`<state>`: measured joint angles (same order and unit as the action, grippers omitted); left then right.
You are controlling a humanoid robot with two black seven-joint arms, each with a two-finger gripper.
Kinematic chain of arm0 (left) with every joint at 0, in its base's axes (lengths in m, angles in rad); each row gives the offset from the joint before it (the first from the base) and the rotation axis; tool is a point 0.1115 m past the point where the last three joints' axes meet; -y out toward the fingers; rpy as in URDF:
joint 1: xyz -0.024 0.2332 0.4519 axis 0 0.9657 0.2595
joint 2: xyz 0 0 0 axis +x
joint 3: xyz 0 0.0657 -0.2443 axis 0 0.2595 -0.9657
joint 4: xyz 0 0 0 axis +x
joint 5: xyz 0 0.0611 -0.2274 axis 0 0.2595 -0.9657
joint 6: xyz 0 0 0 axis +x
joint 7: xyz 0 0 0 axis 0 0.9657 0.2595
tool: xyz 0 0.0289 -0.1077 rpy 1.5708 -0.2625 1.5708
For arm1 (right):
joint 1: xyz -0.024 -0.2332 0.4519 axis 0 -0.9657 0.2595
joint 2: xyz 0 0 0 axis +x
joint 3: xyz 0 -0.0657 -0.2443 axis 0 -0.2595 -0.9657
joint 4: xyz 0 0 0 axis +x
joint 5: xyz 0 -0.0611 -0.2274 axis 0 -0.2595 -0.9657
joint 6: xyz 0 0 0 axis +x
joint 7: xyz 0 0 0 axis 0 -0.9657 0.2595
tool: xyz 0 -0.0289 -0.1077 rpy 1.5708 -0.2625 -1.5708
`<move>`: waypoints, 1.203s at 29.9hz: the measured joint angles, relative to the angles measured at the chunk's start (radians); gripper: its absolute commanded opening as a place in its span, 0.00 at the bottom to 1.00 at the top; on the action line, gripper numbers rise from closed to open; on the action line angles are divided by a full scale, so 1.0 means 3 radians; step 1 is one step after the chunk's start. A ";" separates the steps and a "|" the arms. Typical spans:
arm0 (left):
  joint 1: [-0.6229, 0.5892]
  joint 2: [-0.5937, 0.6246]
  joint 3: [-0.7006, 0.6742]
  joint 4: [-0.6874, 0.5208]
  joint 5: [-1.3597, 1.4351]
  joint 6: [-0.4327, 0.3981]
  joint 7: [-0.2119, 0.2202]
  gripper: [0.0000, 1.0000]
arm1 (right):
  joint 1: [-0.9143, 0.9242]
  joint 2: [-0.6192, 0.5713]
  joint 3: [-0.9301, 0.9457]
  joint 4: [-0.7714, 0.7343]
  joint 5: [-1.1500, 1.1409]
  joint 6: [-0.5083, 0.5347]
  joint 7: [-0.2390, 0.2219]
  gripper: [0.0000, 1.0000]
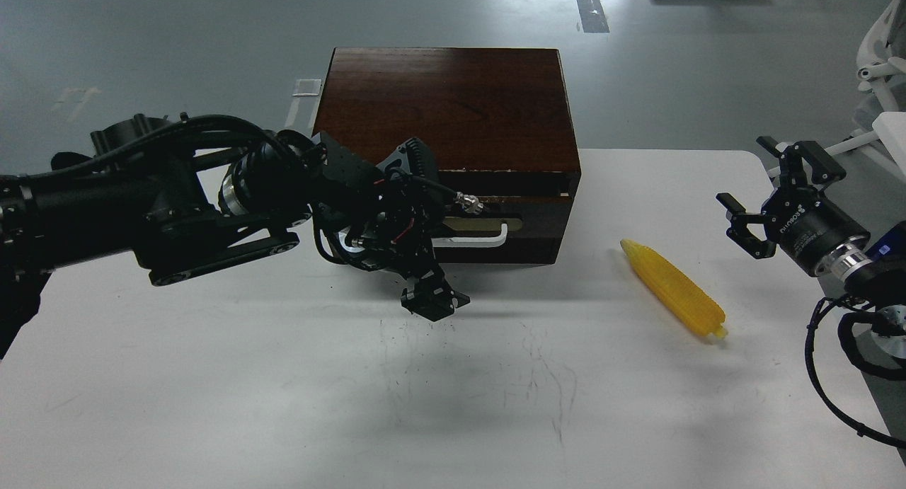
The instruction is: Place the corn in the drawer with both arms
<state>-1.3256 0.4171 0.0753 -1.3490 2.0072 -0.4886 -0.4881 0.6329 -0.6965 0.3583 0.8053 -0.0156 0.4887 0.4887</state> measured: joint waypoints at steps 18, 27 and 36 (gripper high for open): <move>-0.0001 0.0303 0.0170 -0.0635 0.0073 0.0002 0.0001 0.99 | -0.0014 -0.0006 -0.0003 0.0009 0.0001 0.0000 0.0000 1.00; -0.0052 0.0284 0.0181 -0.0642 0.0550 -0.0002 -0.0013 0.99 | -0.0024 -0.0054 0.0002 0.0017 0.0001 0.0000 0.0000 1.00; -0.0273 0.0266 0.0149 -0.0658 0.0583 0.0000 -0.0001 0.99 | -0.0023 -0.0061 0.0018 0.0015 0.0001 0.0000 0.0000 1.00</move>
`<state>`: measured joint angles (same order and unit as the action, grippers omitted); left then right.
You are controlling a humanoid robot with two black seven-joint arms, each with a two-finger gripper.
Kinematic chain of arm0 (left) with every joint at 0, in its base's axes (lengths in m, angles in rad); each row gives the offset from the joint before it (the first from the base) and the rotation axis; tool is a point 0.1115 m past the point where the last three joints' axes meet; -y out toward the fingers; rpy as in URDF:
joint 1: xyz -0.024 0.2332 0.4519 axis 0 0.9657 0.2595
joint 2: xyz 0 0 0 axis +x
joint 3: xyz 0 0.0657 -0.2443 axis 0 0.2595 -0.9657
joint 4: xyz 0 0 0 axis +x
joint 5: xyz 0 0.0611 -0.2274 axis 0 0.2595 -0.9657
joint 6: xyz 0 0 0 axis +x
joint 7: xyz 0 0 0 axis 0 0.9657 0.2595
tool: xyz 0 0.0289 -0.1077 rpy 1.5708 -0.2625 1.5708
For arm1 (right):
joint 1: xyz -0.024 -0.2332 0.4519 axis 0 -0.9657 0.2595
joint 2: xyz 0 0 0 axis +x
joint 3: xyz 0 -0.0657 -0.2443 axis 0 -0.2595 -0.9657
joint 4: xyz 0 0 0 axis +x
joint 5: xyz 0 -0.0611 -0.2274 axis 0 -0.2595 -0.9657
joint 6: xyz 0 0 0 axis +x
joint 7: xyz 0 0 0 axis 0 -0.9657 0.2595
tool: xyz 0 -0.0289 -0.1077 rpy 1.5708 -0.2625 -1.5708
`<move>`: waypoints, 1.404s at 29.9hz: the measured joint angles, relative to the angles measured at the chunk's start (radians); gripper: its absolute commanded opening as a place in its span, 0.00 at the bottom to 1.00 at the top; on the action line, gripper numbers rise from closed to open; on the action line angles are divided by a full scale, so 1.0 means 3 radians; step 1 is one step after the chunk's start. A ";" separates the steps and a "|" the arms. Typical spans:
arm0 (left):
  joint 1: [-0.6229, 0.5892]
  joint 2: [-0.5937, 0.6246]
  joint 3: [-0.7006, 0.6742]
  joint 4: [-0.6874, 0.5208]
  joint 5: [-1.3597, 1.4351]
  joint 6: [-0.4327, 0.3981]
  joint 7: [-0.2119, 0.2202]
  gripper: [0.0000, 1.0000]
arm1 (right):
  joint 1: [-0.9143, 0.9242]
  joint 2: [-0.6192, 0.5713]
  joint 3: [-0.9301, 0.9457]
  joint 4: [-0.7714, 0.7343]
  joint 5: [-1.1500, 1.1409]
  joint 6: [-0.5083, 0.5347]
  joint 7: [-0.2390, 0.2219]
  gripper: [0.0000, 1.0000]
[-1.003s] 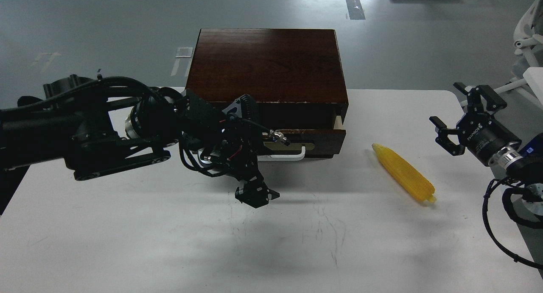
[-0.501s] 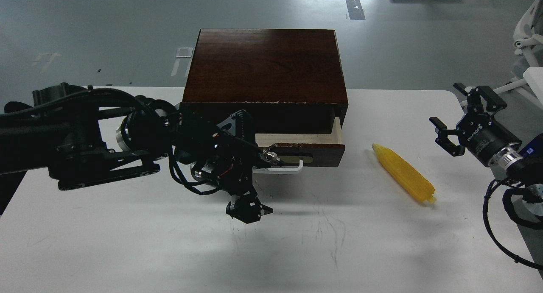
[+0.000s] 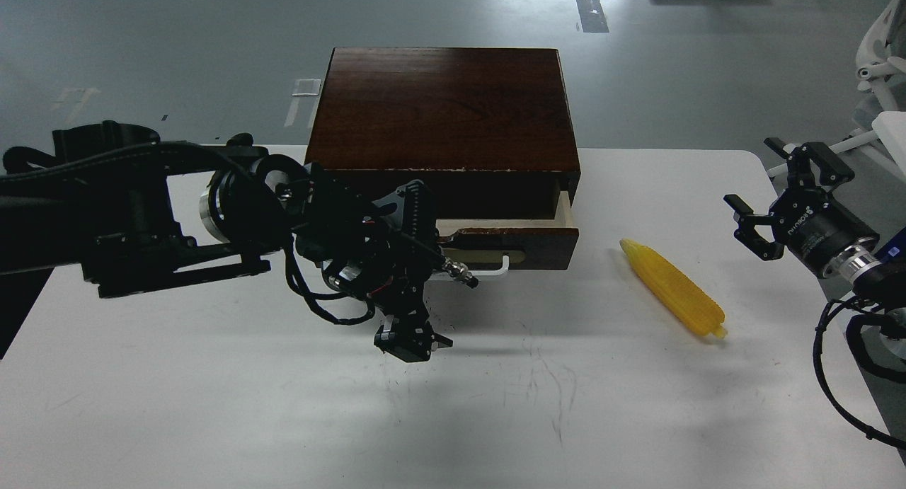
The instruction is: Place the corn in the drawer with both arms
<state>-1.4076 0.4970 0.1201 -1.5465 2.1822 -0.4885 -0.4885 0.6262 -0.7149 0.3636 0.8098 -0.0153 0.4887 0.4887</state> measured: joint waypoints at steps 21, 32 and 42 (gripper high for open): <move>0.0221 0.0492 -0.0732 -0.0059 -0.2191 0.0000 0.0001 0.99 | 0.0034 -0.0181 -0.0025 0.0029 -0.0017 0.0000 0.0000 1.00; 0.1213 0.0931 -0.1289 0.0261 -0.5508 0.0534 0.0001 0.99 | 0.0379 -0.0561 -0.0047 0.0404 -0.1559 0.0001 0.0000 1.00; 0.2125 0.0923 -0.2134 0.0740 -0.6483 0.0504 -0.0001 0.99 | 0.0874 -0.0679 -0.0116 0.0635 -0.3714 0.0001 0.0000 1.00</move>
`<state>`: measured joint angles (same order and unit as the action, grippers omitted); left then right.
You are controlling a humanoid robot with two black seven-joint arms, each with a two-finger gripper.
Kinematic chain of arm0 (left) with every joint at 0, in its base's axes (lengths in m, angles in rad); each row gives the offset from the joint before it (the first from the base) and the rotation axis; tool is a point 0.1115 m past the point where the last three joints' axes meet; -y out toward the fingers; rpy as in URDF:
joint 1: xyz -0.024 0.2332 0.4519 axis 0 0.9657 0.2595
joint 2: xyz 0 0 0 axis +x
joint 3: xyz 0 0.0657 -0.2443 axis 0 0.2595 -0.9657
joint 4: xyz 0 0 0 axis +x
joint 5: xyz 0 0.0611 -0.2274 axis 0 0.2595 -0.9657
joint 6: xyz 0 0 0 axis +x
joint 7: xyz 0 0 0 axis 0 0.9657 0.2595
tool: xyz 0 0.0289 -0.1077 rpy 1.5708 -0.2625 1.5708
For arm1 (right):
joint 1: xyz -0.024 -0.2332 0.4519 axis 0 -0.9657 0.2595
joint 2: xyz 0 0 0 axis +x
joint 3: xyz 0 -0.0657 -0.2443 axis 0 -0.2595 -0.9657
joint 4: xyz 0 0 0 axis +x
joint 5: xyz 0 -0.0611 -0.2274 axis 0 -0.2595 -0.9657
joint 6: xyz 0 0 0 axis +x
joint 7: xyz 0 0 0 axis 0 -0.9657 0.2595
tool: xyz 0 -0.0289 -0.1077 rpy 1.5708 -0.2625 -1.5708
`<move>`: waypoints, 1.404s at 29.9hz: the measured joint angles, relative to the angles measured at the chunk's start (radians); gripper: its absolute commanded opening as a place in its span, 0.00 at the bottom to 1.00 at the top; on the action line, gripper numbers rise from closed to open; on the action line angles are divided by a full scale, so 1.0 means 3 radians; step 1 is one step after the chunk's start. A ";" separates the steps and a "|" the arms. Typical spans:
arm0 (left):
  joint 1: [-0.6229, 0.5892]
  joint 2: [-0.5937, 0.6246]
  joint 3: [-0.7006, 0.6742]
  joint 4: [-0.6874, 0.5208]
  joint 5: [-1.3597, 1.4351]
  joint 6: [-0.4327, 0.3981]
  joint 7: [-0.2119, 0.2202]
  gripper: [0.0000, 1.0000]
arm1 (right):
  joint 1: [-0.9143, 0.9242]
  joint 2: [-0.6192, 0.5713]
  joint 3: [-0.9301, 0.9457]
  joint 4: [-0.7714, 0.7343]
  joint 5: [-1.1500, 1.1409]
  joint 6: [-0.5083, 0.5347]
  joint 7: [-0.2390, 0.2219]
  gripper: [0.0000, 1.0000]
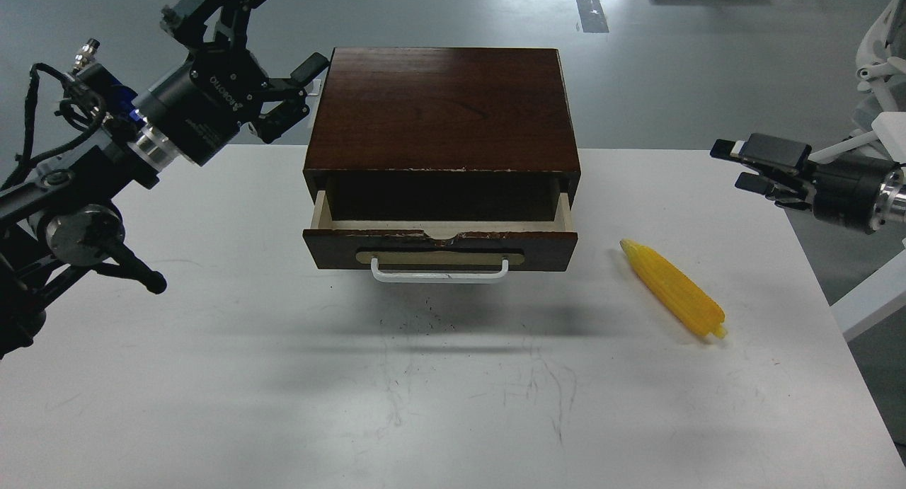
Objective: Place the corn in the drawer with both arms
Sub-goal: 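Lower the right gripper onto the yellow corn cob and grasp it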
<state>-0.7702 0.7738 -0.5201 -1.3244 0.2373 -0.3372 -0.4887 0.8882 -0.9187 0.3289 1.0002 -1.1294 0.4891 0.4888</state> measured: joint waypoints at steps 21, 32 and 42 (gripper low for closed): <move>0.0210 -0.0032 -0.0087 0.0140 -0.0014 -0.0078 0.0000 0.99 | 0.0519 0.0659 -0.1576 -0.0406 -0.1247 -0.0457 0.0000 0.97; 0.0239 -0.0028 -0.0088 0.0135 -0.0014 -0.0078 0.0000 0.99 | 0.0511 0.0831 -0.1833 -0.0506 -0.1247 -0.0480 0.0000 0.29; 0.0241 -0.0028 -0.0092 0.0135 -0.0014 -0.0085 0.0000 0.99 | 0.0540 0.0789 -0.1867 -0.0483 -0.1245 -0.0474 -0.0001 0.01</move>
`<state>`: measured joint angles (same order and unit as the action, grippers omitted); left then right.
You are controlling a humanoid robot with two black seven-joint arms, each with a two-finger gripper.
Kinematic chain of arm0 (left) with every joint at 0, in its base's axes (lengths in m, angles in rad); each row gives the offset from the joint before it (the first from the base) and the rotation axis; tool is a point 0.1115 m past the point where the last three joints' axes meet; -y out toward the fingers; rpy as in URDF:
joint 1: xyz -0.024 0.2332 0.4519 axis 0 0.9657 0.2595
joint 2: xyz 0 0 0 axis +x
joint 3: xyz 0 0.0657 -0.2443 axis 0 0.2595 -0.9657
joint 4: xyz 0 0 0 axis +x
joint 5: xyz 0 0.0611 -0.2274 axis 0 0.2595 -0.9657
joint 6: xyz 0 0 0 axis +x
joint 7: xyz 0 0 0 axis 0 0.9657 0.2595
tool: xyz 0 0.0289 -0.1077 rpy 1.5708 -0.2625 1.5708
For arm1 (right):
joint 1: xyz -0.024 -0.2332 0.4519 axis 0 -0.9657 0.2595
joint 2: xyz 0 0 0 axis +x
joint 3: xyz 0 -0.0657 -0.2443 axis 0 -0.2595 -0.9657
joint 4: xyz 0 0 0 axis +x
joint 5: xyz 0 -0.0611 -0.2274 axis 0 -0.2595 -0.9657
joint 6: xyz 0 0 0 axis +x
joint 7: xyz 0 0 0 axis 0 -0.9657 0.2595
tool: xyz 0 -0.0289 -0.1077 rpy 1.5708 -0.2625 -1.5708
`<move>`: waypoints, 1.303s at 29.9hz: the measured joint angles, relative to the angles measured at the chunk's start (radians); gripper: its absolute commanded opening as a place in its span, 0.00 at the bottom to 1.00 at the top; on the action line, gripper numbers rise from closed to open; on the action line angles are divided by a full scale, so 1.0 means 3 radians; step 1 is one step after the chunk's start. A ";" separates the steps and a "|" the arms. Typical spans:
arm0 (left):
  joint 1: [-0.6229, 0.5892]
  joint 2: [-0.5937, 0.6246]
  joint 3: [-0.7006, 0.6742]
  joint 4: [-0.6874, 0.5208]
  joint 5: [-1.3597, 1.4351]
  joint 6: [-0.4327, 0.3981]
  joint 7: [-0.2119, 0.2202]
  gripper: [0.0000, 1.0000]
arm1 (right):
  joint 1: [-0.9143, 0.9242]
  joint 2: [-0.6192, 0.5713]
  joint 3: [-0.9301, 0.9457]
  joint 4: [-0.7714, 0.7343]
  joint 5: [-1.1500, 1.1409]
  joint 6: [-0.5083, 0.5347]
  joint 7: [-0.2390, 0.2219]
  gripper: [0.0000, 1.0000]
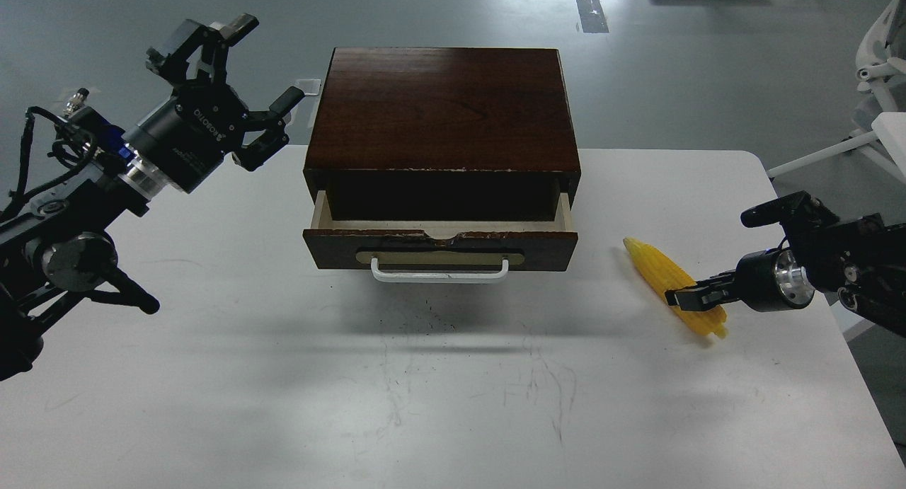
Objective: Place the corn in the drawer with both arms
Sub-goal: 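Lower the right gripper onto the yellow corn cob and grasp it, then lift the corn with the right gripper and carry it over the drawer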
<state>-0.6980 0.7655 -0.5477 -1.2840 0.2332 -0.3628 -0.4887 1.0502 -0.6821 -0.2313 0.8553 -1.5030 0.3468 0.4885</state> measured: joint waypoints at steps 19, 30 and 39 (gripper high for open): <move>0.0000 0.0001 -0.0047 0.0000 0.0000 -0.0003 0.0000 0.99 | 0.1965 -0.0231 -0.0037 0.0856 0.0050 0.0045 0.0001 0.01; -0.0004 0.0015 -0.0097 0.0000 0.0000 -0.0003 0.0000 0.99 | 0.2701 0.0760 -0.0618 0.1044 0.0006 0.0026 0.0000 0.02; -0.0006 0.0031 -0.0102 -0.0003 0.0000 -0.0003 0.0000 0.99 | 0.2772 0.1428 -0.0909 0.0976 -0.0365 -0.0229 0.0001 0.02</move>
<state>-0.6997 0.7747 -0.5782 -1.2848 0.2332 -0.3639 -0.4887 1.8818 -0.2538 -0.5041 1.1482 -1.6126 0.2781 0.4888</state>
